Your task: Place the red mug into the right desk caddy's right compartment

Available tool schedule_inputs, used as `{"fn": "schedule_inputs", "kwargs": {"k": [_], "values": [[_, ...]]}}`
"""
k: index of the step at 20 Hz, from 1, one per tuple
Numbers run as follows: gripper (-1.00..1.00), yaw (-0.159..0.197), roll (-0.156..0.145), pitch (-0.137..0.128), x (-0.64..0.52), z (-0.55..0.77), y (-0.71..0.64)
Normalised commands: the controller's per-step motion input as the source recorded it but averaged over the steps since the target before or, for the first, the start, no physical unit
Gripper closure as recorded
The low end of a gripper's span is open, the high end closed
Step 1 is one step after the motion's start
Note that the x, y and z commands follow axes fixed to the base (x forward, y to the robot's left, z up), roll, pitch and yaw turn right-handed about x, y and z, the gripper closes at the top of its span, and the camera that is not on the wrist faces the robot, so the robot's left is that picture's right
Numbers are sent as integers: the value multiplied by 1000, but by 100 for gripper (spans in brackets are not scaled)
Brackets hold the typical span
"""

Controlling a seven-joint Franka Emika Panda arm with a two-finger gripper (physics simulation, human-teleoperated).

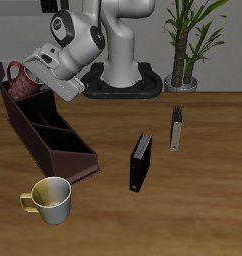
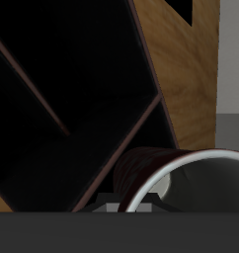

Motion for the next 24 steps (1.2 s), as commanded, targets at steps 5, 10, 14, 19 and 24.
{"fn": "schedule_inputs", "kwargs": {"k": [5,10,14,19,24], "values": [[100,-49,2,53,9,-143,-95],[-100,-67,-38,15,-25,72,-107],[-100,-18,-5,11,-14,48,-21],[-100,-2,-8,-14,10,128,32],[-100,11,-9,-21,-55,170,8]]}}
